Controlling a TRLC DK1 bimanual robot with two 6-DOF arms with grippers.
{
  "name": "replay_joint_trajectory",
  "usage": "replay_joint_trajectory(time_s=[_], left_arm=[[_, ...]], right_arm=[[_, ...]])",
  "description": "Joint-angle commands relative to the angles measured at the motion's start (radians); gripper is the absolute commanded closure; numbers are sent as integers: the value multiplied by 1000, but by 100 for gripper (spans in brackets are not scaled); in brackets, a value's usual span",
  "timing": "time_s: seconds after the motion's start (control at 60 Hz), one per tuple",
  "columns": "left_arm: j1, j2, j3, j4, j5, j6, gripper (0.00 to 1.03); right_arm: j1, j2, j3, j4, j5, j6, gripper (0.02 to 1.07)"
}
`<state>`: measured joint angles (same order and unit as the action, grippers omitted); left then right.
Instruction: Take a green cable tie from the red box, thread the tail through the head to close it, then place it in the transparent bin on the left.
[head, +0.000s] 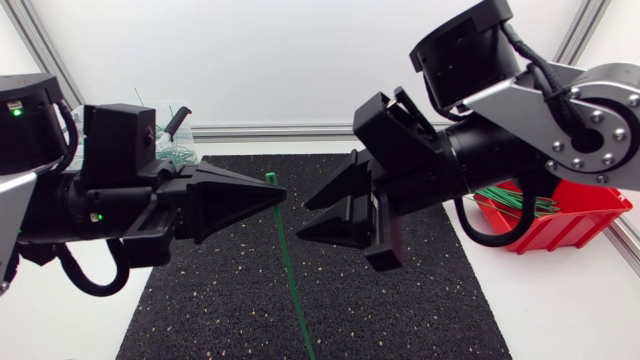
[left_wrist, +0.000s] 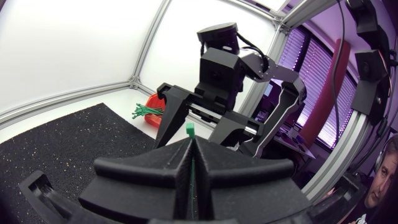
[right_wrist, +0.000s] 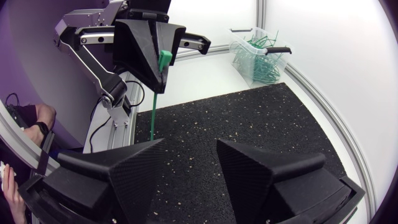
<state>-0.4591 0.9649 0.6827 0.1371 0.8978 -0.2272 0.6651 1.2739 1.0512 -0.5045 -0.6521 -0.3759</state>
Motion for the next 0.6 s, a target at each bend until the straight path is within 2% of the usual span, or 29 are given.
replay_joint_trajectory(time_s=[0.0,0.05,0.167,0.317,0.417,0.583], left_arm=[[11,12,11,-1,43,45,100],[10,12,8,-2,44,66,100],[8,20,11,-2,50,95,100],[7,40,28,-2,62,101,100],[7,64,44,-2,64,101,100],[0,95,84,-16,64,77,100]], right_arm=[[-5,21,24,-17,-26,-32,46],[-1,27,27,-19,-58,-38,50],[7,27,26,-20,-107,-46,50],[27,22,26,-20,-109,-46,50],[30,25,30,-14,-118,-46,62],[28,25,43,-6,-119,-31,71]])
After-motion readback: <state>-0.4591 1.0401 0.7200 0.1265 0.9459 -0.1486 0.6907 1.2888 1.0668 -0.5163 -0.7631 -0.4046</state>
